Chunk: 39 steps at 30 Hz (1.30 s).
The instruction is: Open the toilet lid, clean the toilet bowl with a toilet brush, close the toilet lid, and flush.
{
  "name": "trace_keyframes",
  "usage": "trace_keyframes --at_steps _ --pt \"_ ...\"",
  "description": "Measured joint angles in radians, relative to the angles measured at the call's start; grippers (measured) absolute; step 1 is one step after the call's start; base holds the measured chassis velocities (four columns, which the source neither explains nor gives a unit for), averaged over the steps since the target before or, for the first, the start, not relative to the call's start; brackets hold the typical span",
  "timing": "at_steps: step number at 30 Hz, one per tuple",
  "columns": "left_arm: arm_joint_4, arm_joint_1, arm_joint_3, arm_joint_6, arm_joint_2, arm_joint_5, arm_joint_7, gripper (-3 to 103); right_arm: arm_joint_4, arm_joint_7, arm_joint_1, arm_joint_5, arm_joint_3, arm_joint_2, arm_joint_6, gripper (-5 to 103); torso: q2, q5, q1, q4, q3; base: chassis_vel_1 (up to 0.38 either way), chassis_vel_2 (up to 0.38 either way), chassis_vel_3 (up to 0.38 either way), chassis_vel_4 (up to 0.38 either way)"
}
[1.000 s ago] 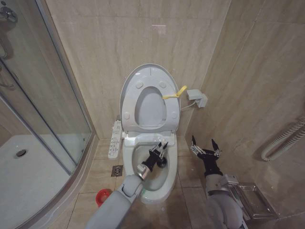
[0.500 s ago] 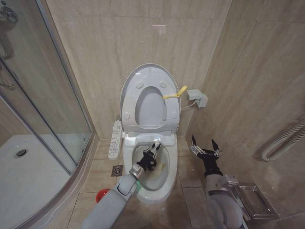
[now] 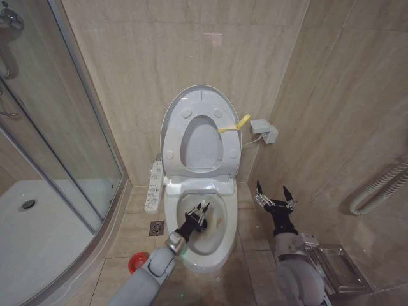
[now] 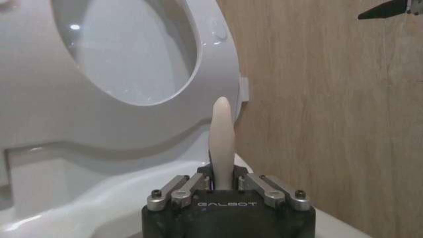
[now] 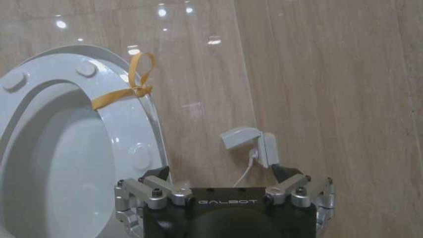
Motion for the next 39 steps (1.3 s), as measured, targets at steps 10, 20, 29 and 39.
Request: trace_keyframes --at_steps 10,20,29,39 --pt "0.026 0.024 -0.042 -0.005 -0.005 0.009 0.003 19 0.0 0.0 0.0 0.0 0.0 0.0 0.0 100 0.0 0.0001 0.0 0.0002 0.0 0.0 0.0 0.0 0.0" --pt "-0.121 -0.013 -0.021 0.059 -0.048 0.006 -0.027 19 0.0 0.0 0.0 0.0 0.0 0.0 0.0 100 0.0 0.0002 0.0 0.0 0.0 0.0 0.0 0.0 0.0" --pt "-0.262 0.001 0.013 0.094 -0.045 0.026 -0.039 19 0.0 0.0 0.0 0.0 0.0 0.0 0.0 100 0.0 0.0002 0.0 0.0001 0.0 0.0 0.0 0.0 0.0" --pt "-0.235 -0.008 0.027 0.081 -0.048 0.027 -0.033 19 0.0 0.0 0.0 0.0 0.0 0.0 0.0 100 0.0 0.0001 0.0 0.0001 0.0 0.0 0.0 0.0 0.0"
